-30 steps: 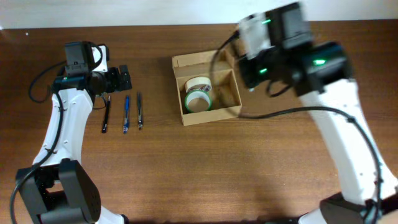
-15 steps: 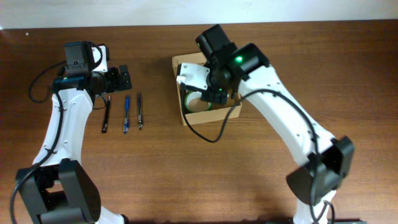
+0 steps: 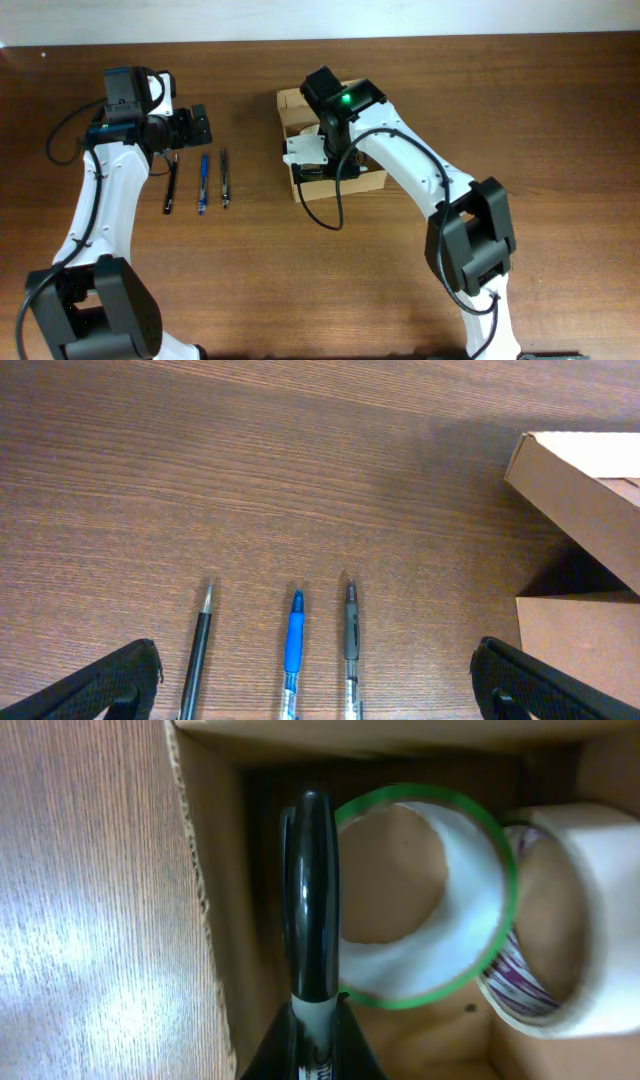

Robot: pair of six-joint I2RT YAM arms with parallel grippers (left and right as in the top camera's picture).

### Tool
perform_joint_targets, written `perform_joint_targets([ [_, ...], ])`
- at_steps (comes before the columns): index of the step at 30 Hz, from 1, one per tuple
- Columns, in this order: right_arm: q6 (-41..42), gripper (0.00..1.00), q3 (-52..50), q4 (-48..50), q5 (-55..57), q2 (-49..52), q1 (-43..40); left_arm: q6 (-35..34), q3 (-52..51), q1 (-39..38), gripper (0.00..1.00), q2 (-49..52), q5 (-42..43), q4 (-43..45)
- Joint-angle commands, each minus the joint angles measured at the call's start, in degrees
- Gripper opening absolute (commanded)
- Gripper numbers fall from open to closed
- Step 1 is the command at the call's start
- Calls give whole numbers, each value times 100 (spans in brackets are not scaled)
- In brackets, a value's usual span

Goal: Pack container
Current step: 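Carry the marker into the box and drop it in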

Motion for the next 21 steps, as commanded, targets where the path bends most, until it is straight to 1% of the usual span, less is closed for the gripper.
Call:
perform_joint_targets([
  [1,-94,4,-4,-48,-186,116,-33,111,94,20,99,44,46,11],
  [2,-94,4,-13,-48,-205,116,-33,111,94,20,99,44,46,11],
  [3,-87,6,-13,-44,-201,116,-31,111,94,20,99,44,46,11],
  [4,-63,15,-13,-42,-197,116,-28,111,94,20,99,44,46,11],
  [6,98,26,-11,-42,-157,105,-22,111,94,20,99,44,46,11],
  [7,304,43,-9,-26,-140,61,-22,111,94,20,99,44,46,11],
  [9,549,44,4,-13,-140,-35,-22,111,94,20,99,44,46,11],
  [10,697,39,22,37,-140,-149,-22,111,94,20,99,44,46,11],
  [11,839,38,22,107,-140,-249,-22,111,94,20,99,44,46,11],
  [15,1709,38,70,398,-140,-1036,-22,111,94,20,99,44,46,11],
  [16,1873,38,83,452,-138,-1200,-28,111,94,20,99,44,46,11],
  [17,2212,39,92,570,-138,-1488,-35,111,94,20,99,44,46,11],
  [19,2664,48,94,734,-136,-1930,-74,101,94,17,99,44,74,15],
  [21,3064,50,94,839,-138,-2413,-177,68,94,17,99,44,223,9],
])
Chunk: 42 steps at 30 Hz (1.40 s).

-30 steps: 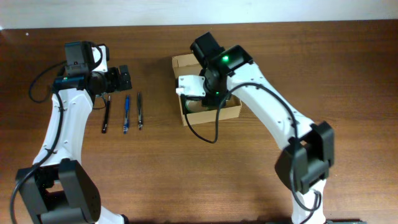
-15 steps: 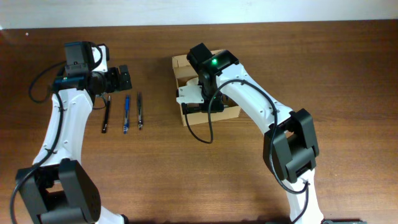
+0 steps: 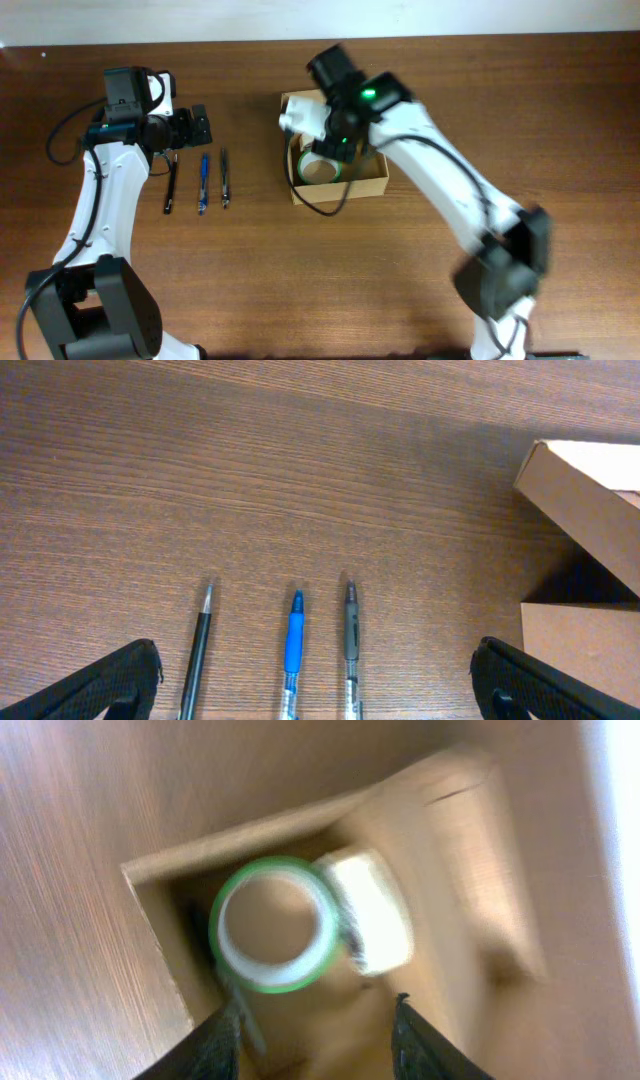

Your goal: Pack container

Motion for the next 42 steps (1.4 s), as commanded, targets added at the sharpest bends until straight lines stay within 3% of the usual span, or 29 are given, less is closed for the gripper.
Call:
perform_joint_targets([
  [1,1213,51,101,114,-83,-1235,-243,68,92,17,99,44,343,-31],
  [5,1873,52,101,175,-85,-1908,-695,131,94,17,99,42,542,-175],
  [7,2542,52,101,175,-85,-2223,-1147,588,140,15,99,37,1045,-396],
  [11,3762,53,101,98,-85,-2559,-2205,660,363,13,99,37,901,-1187],
  [14,4892,53,90,-452,-87,-2527,-3311,654,507,13,99,37,905,-1947],
  [16,5204,53,79,-863,-87,-2400,-3777,656,507,13,99,39,879,-2358],
  [19,5270,54,-13,-1241,-101,-2138,-4277,656,507,15,99,39,490,-2708],
  [27,5265,73,-514,-1331,-107,-1250,-4684,654,505,20,99,74,-713,-2739],
  [29,5268,79,-645,-1329,-107,-887,-4684,649,505,20,99,131,-1338,-2638],
  [30,5268,84,-680,-1327,-107,-776,-4684,651,505,22,99,164,-1464,-2612],
  [31,5265,99,-721,-1329,-105,-553,-4684,658,505,46,100,267,-1644,-2542],
  [35,5268,99,-721,-1327,-105,-129,-4684,1025,505,173,99,616,-1585,-2402],
  [38,5265,99,-721,-1327,-105,79,-4684,1335,505,286,89,984,-1504,-2402],
  [40,5265,99,-721,-1327,-103,166,-4684,1537,505,369,71,1211,-1412,-2385],
  [42,5265,99,-721,-1327,-105,212,-4684,1637,505,448,66,1375,-1353,-2332],
])
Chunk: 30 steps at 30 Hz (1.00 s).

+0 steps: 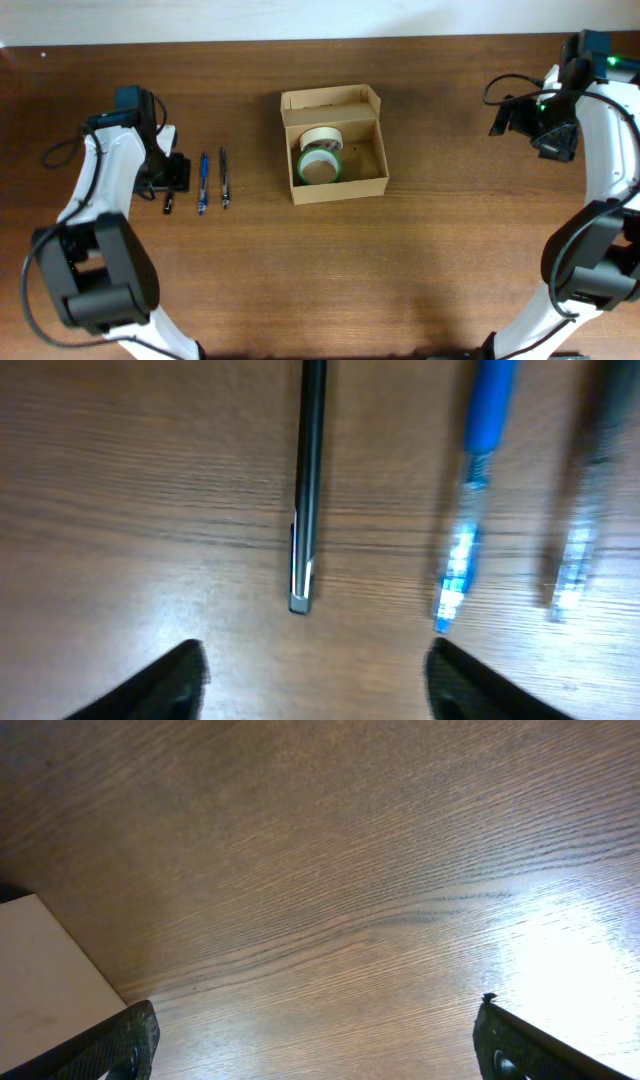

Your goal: Pack container

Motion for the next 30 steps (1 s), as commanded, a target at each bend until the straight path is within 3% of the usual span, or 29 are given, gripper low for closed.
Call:
perform_joint_targets([
  [1,46,99,-15,2,-9,68,-37,516,83,192,66,358,160,94],
  [8,48,99,-15,0,-11,72,-33,951,83,341,62,697,365,535],
  [19,48,99,-15,-92,-13,72,-33,966,83,337,62,748,415,1163],
  [24,50,99,-15,-136,-20,72,-33,964,83,337,53,898,435,1152],
  [30,50,99,-15,-142,-361,72,-33,872,83,297,50,1226,431,1110],
])
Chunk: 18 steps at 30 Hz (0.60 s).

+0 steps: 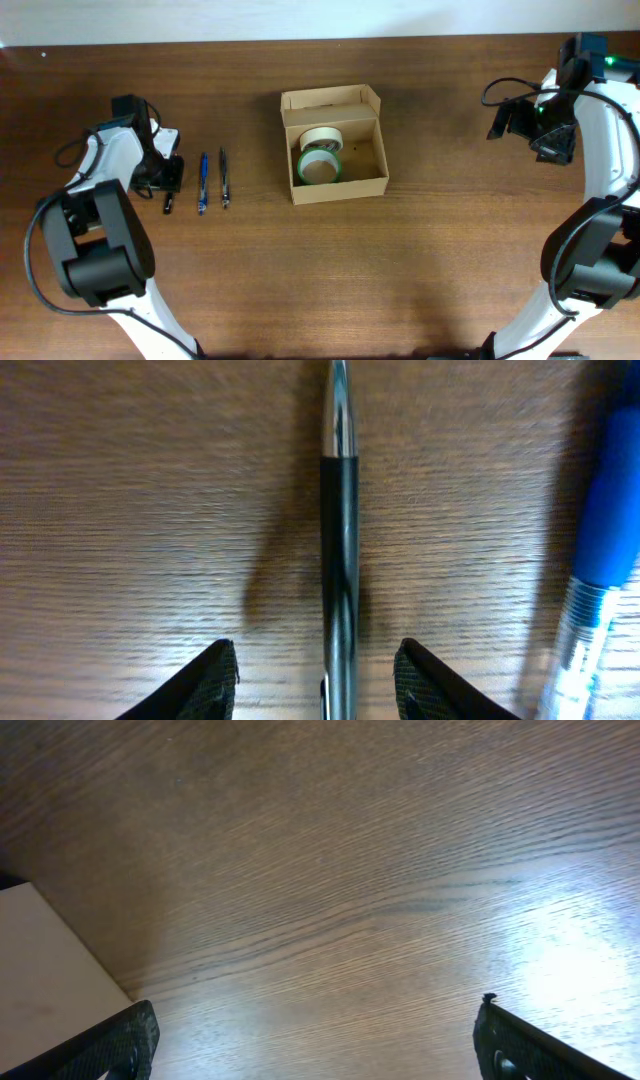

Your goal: Pack container

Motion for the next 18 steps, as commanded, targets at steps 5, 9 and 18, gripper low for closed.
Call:
perform_joint_targets([
  [5,46,99,-15,-68,-422,28,-33,-105,85,-76,47,387,83,-15],
  [9,46,99,-15,-111,-420,28,-33,-107,85,-146,13,389,83,-22],
  [18,46,99,-15,-107,-420,28,-33,-105,1117,-201,2,387,83,-964],
])
